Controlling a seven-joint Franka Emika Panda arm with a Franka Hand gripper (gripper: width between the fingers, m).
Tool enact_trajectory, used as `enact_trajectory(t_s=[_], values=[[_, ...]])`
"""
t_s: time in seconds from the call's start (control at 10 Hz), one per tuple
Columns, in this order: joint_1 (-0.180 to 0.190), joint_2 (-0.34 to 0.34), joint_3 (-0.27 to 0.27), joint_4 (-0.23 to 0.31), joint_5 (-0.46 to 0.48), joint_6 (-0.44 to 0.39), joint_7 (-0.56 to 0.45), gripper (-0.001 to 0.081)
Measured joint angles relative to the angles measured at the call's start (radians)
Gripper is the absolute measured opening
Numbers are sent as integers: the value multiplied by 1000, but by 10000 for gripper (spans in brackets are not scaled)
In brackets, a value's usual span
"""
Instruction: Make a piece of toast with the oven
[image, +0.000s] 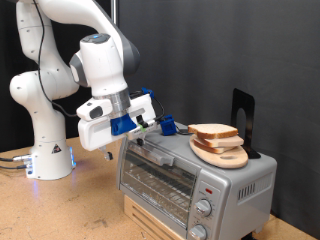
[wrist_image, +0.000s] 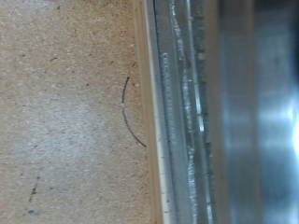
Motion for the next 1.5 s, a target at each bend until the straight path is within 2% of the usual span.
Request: enact_trajectory(t_s=[0.1, 0.4, 0.6, 0.8, 1.1, 1.3, 1.5], values=[[-13, 0, -8, -1, -21, 0, -2, 805], [-88, 9, -39, -14, -120, -14, -2, 805], [-111, 39, -63, -13, -112, 26, -4, 805], [-113, 96, -85, 25, -52, 90, -29, 805], [-124, 198, -108, 121, -12, 101, -45, 805], [-135, 232, -112, 156, 3, 34, -98, 805], [-143, 210, -114, 165, 17, -76, -180, 805]])
